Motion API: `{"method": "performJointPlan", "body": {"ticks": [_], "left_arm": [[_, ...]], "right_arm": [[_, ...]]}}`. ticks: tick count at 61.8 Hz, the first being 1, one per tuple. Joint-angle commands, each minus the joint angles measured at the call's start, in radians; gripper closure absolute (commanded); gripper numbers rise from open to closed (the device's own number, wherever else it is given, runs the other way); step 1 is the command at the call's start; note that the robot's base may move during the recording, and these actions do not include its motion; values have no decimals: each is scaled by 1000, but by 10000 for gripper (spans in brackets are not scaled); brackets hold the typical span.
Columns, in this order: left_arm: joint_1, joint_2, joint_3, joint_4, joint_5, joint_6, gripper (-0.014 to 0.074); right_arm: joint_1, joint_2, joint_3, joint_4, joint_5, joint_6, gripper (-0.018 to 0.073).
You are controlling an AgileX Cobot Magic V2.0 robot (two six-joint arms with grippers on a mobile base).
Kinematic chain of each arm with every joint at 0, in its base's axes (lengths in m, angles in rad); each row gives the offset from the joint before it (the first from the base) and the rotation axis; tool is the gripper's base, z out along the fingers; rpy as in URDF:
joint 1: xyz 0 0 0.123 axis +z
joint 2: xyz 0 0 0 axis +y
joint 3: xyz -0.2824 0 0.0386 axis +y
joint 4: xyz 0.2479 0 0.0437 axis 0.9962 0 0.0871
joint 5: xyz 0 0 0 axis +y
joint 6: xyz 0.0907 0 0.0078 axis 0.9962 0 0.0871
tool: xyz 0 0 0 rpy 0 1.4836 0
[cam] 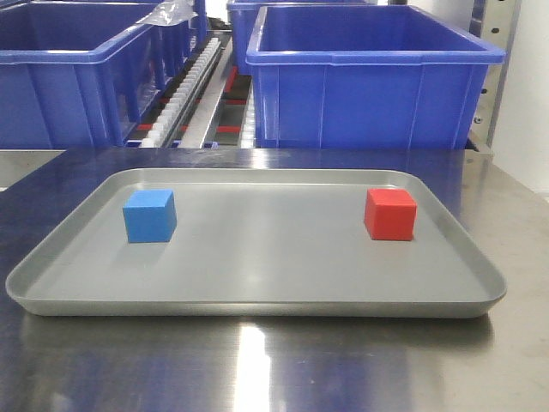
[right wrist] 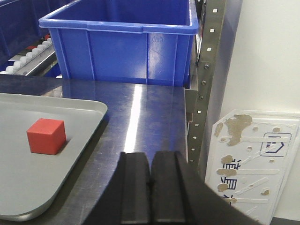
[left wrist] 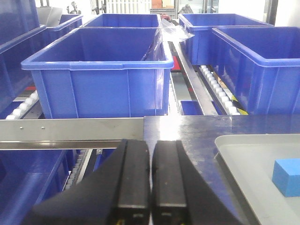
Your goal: Sort and place red and blue blocks on shelf
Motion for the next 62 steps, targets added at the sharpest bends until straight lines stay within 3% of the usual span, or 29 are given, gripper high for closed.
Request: {"method": "performJointPlan", "body": {"ticks": [1,25,45,56,62], "left_arm": [[2,-21,47,-9,-89,-7,471],[2,-21,47,-9,-89,-7,471],[2,-21,47,-9,-89,-7,471],[2,-21,47,-9,-89,-7,471],[2,-21,47,-9,-89,-7,471]], "right_arm": [[1,-21,-23,3,-92,-6,510],[1,-19,-53,3,-103,-6,510],[1,197,-305,-8,232,-7,510],[1,365,-331,-8,124,-6,510],[1,471,-373,-11,142,4,510]]}}
